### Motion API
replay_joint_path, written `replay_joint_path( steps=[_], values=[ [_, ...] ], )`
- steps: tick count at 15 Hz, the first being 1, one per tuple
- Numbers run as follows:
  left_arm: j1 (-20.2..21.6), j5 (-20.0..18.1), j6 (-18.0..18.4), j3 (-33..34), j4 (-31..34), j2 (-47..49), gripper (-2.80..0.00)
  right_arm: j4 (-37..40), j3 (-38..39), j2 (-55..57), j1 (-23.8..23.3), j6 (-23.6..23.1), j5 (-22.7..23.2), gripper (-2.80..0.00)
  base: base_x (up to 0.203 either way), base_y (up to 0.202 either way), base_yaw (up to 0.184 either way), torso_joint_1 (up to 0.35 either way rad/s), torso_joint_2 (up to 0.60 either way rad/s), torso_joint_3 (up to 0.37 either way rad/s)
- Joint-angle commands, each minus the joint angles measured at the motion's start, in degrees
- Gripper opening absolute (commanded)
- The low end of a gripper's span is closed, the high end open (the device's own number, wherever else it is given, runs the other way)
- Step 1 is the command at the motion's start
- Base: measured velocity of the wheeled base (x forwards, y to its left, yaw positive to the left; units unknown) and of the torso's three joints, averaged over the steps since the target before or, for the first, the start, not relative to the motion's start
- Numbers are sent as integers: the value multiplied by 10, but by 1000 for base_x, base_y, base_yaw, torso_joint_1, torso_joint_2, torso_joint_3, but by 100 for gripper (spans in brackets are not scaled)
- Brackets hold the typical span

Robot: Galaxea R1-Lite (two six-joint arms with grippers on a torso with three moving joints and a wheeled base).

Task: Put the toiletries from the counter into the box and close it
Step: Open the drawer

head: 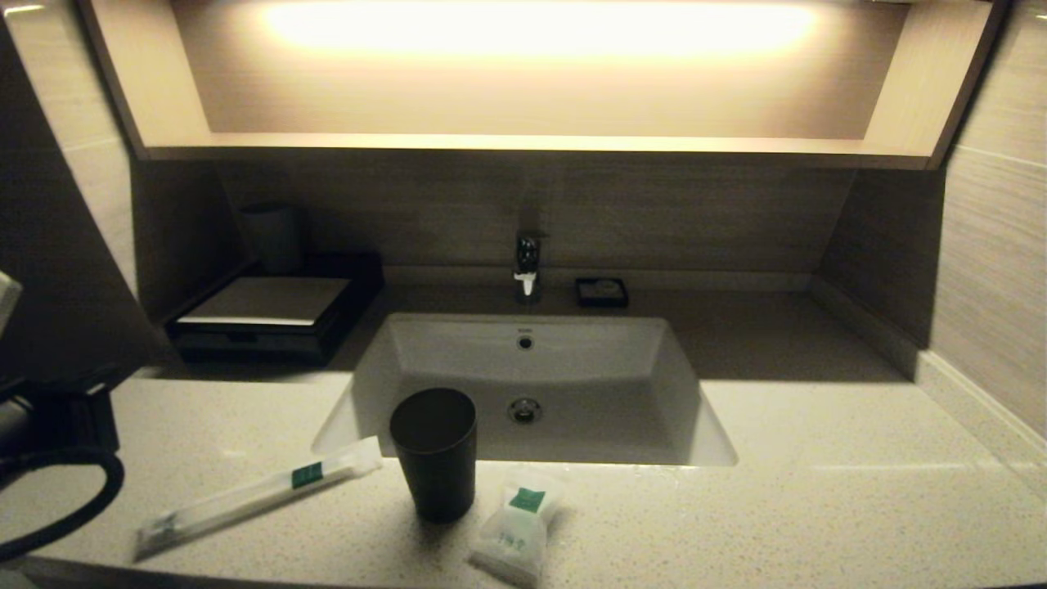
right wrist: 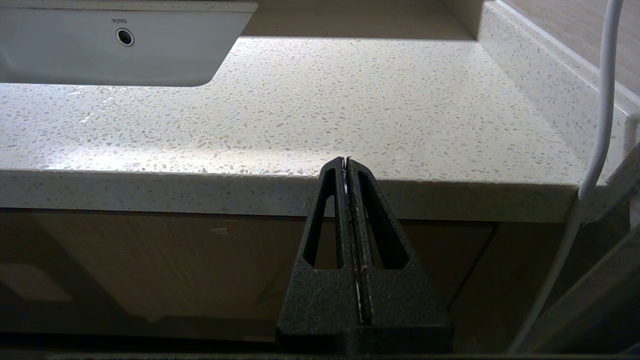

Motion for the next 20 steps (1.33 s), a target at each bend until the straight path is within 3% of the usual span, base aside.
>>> replay_joint_path(
  steps=[1,6,12,20],
  values=[
    [0,8,-1,-26,-5,56,-280,0,1,0,0,0,0,-280,0,0,0,0,0,0],
    [1,46,-9,-80,-6,123,-280,0,1,0,0,0,0,-280,0,0,0,0,0,0],
    [4,50,-23,-99,-45,190,-280,0,1,0,0,0,0,-280,0,0,0,0,0,0],
    [61,48,-20,-122,-139,302,-280,0,1,0,0,0,0,-280,0,0,0,0,0,0]
  ],
)
